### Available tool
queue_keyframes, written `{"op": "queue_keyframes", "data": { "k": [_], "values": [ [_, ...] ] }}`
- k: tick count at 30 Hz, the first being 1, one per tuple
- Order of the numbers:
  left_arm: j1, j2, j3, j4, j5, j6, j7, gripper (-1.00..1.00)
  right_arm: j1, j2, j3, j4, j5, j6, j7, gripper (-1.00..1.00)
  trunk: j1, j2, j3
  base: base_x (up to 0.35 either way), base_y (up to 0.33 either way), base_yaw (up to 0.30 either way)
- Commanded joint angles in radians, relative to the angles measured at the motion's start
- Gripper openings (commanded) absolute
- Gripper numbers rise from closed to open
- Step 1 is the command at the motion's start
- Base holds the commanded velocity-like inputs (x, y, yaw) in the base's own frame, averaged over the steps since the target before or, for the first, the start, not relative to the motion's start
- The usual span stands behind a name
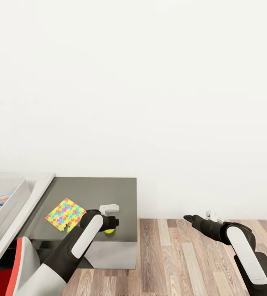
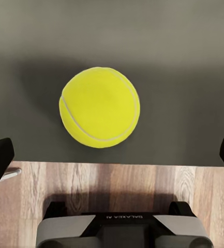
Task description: Put all the toys in the child's room - the three board games (two on the bed and one on the table), the two jigsaw puzzles on the table, and the tennis ball on the table - inside the toy box on the table in the child's room.
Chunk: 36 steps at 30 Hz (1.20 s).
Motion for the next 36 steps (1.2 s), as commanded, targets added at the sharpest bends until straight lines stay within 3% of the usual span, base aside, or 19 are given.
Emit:
{"op": "queue_keyframes", "data": {
  "k": [1,36],
  "values": [
    [-0.001,0.0,-0.001,-0.001,0.01,0.001,0.01,1.0,-0.001,0.0,0.0,-0.001,-0.01,0.002,-0.01,1.0,0.001,-0.002,-0.004,0.0,0.0,0.0],
    [-0.001,0.0,-0.001,-0.002,0.01,-0.012,0.01,1.0,-0.001,0.0,0.0,-0.001,-0.011,0.002,-0.01,1.0,0.001,-0.002,-0.061,0.036,0.017,0.0]
  ]
}}
